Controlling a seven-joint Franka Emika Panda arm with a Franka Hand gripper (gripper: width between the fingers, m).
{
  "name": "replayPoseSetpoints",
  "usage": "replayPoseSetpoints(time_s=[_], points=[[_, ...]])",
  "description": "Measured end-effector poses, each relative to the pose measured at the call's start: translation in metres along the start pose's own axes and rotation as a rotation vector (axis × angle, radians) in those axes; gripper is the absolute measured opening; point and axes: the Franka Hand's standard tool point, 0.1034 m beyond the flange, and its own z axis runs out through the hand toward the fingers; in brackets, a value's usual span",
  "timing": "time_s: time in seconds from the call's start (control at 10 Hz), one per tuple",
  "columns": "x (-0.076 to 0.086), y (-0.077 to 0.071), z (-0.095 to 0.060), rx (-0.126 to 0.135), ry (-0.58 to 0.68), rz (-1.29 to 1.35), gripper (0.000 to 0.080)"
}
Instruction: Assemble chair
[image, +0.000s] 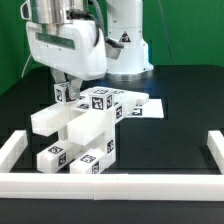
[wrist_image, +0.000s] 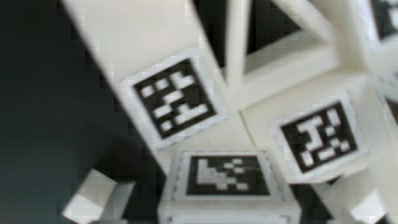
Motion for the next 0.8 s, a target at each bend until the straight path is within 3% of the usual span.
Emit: replayPoseSetpoints(time_s=[0.4, 0.7, 0.8], points=[[0.0008, -0.0038, 0.0005, 0.042, -0.009, 0.534, 0.0282], [0.0006, -0.0037, 0.0002, 0.041, -0.009, 0.502, 0.0288], [0.0005, -0.0042, -0.0015, 0.042, -0.011, 0.365, 0.0485]])
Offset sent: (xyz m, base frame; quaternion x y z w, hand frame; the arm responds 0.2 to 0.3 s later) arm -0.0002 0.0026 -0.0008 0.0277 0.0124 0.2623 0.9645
